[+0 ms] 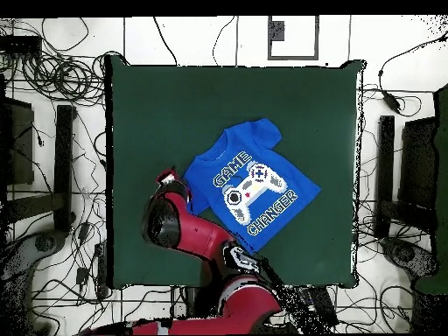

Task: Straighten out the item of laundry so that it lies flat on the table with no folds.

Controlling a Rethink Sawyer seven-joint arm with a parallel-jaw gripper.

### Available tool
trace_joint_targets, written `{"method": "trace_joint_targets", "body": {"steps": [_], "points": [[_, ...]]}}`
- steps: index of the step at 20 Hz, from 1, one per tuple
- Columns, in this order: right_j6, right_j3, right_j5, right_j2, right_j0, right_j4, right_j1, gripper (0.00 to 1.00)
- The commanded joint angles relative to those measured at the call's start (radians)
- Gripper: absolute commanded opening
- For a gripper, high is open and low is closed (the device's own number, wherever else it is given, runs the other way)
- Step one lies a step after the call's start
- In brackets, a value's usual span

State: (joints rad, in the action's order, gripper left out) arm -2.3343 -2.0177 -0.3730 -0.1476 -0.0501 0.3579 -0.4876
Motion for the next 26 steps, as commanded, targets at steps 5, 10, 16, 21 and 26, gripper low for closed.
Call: {"method": "trace_joint_targets", "body": {"steps": [5, 10, 16, 21, 26], "points": [[-0.270, 0.041, -0.075, -0.112, -0.007, -0.008, 0.127, 1.00], [-0.292, -0.009, -0.067, -0.127, -0.018, -0.010, 0.082, 1.00], [-0.296, -0.002, -0.086, -0.142, -0.026, -0.024, 0.103, 1.00], [-0.279, -0.009, -0.067, -0.126, -0.016, 0.000, 0.081, 1.00], [-0.242, -0.050, 0.041, -0.103, -0.028, 0.033, -0.033, 1.00]]}}
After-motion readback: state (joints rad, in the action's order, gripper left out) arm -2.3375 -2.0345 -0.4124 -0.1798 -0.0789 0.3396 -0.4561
